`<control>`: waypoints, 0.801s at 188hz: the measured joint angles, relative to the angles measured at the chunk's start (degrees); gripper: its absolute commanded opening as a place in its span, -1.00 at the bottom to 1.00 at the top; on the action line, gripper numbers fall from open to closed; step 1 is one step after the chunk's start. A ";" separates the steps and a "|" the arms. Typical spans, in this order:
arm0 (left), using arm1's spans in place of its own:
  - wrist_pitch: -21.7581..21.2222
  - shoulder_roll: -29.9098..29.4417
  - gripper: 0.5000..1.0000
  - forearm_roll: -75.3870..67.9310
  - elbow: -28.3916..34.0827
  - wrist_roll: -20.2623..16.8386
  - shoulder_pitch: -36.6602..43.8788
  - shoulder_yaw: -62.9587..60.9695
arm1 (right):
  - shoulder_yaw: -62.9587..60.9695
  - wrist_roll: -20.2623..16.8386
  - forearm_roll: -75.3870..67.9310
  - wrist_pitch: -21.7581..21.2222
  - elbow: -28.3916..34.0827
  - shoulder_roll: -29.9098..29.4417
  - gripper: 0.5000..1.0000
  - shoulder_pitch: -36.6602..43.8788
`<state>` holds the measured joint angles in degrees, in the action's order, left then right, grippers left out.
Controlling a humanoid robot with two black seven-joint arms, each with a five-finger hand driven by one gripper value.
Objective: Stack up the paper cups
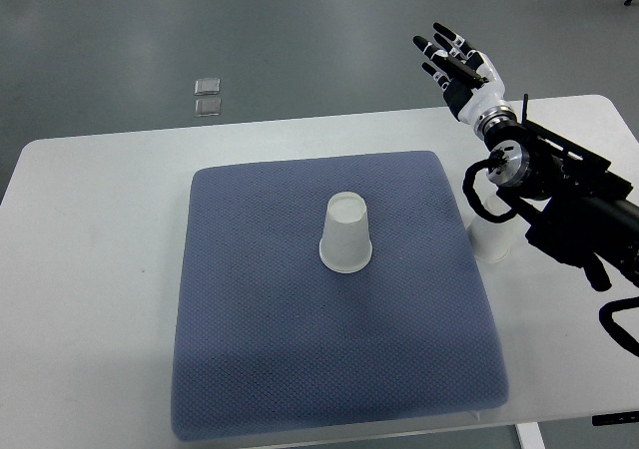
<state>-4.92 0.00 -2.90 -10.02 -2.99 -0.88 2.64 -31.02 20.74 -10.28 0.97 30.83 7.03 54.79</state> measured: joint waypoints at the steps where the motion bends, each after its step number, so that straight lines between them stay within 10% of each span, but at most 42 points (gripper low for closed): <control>1: 0.00 0.00 1.00 0.00 0.00 0.00 0.00 0.00 | 0.00 0.00 0.00 0.00 0.00 0.01 0.66 0.00; 151: 0.00 0.00 1.00 0.00 0.17 0.00 0.00 -0.01 | -0.31 0.00 0.00 0.07 0.02 0.17 0.66 0.06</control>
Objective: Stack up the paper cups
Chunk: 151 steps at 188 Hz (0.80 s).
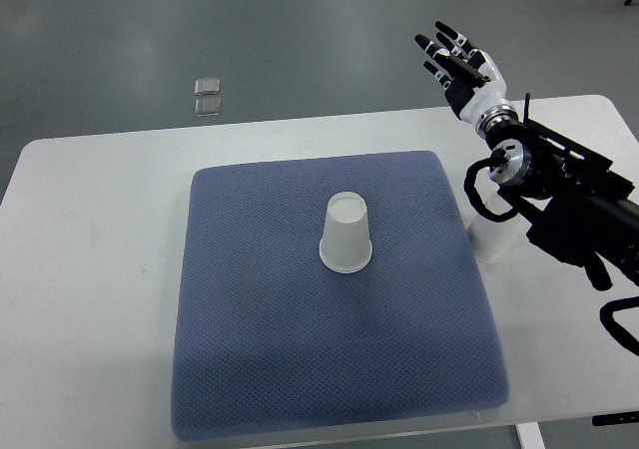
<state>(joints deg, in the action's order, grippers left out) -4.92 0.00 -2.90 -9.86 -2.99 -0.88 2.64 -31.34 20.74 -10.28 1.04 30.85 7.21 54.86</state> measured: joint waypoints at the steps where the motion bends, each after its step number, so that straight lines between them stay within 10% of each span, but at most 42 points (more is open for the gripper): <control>1: 0.00 0.00 1.00 0.00 0.00 0.00 0.00 0.00 | 0.00 0.00 0.00 0.00 0.00 0.00 0.66 0.00; 151: 0.00 0.00 1.00 0.00 0.02 0.00 0.00 0.00 | 1.11 -0.13 4.47 0.39 0.58 4.23 0.65 3.86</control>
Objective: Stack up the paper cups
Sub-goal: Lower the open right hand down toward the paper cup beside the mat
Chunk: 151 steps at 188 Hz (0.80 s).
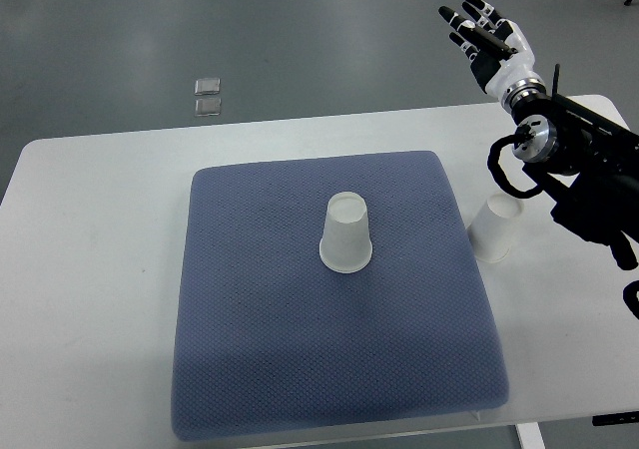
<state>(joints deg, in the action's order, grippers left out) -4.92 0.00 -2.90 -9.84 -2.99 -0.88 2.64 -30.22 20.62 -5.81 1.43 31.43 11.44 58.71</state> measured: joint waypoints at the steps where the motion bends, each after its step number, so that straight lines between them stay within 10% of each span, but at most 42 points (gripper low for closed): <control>1: 0.00 0.00 1.00 0.00 0.00 0.00 0.00 0.00 | 0.00 -0.02 0.24 0.00 0.04 0.02 0.65 0.03; 61: 0.00 0.00 1.00 0.00 0.00 0.00 -0.01 0.00 | 9.55 -2.98 22.13 -1.28 8.66 9.92 0.65 3.21; 151: 0.00 0.00 1.00 0.00 0.00 0.00 0.00 0.00 | 37.62 0.11 62.22 -14.66 24.20 30.79 0.65 14.29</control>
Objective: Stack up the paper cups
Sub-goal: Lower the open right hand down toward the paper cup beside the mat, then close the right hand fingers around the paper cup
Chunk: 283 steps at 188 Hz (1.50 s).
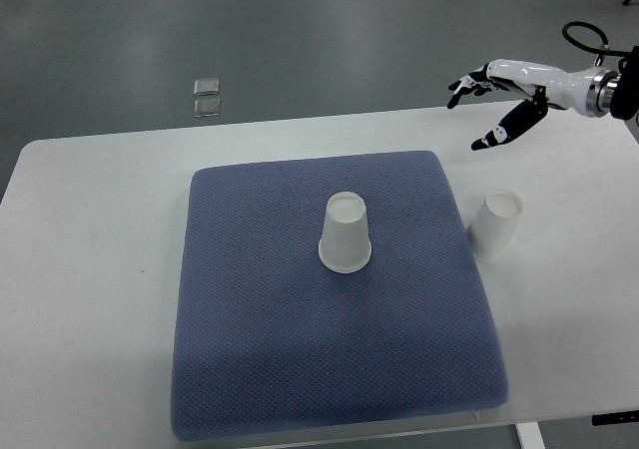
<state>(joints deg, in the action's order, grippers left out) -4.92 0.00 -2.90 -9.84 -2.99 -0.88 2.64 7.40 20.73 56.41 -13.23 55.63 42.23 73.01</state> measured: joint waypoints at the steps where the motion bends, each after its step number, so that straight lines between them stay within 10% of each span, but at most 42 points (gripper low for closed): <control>1: 0.00 0.00 1.00 0.00 0.00 0.00 0.00 0.00 | 0.07 0.01 0.40 -0.06 0.09 0.11 0.65 0.07; 87: 0.00 0.00 1.00 0.00 0.00 0.00 0.00 0.00 | 1.75 1.47 22.64 -4.85 10.82 5.16 0.64 2.50; 283: 0.00 0.00 1.00 0.00 0.00 0.00 0.00 0.00 | 3.42 0.89 23.30 10.69 0.36 -2.70 0.58 -10.01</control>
<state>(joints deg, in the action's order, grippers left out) -4.92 0.00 -2.90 -9.84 -2.99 -0.88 2.64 10.81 21.62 79.70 -2.54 55.99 39.53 63.00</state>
